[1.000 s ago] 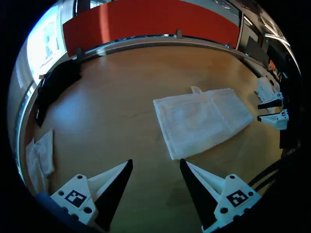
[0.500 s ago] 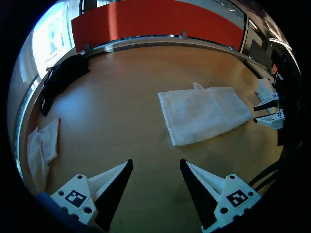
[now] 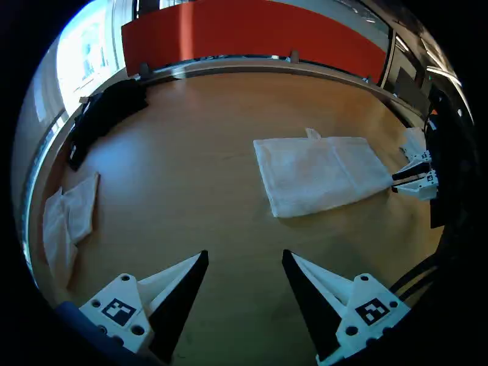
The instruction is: Fold towel
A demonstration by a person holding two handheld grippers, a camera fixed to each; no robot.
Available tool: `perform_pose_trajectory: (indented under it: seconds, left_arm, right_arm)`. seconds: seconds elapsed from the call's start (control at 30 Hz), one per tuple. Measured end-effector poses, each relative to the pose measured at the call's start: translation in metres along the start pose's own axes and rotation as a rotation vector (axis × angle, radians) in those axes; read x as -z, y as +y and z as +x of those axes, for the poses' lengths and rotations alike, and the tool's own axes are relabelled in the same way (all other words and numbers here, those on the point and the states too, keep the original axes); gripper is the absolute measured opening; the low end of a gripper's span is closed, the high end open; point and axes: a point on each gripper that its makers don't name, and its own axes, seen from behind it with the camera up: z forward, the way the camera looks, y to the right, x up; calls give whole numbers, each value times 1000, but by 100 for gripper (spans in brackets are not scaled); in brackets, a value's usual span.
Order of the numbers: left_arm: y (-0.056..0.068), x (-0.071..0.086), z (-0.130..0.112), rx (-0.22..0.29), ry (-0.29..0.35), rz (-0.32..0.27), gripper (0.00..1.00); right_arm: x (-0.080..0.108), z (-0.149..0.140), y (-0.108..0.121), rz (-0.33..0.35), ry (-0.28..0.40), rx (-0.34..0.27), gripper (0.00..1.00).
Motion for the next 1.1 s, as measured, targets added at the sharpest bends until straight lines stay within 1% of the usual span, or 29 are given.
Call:
perform_pose_trajectory:
  seconds: [0.13,0.27,0.4,0.47,0.67,0.8,0.93,1.1]
  left_arm:
    - [0,1,-2,-1,-3,-2,89]
    - [1,2,-4,0,-5,-5,89]
    - [2,2,-5,5,-6,-9,89]
    - [3,3,-6,9,-7,-11,89]
    - [2,4,-5,13,-5,-11,89]
    - [1,6,-5,22,-2,-12,89]
    - [0,9,-4,32,3,-13,90]
    - [-1,13,-1,39,13,-13,90]
  right_arm:
    - [-2,-2,0,6,-6,5,35]
    - [-2,-3,-1,11,-7,9,23]
    - [-2,-3,-2,10,-4,9,8]
    - [-2,-2,-2,7,0,13,4]
    - [0,0,-1,-2,7,32,3]
    - [4,7,-2,-5,15,39,3]
    - [10,23,-2,-9,36,56,3]
    - [19,52,-4,-15,71,96,3]
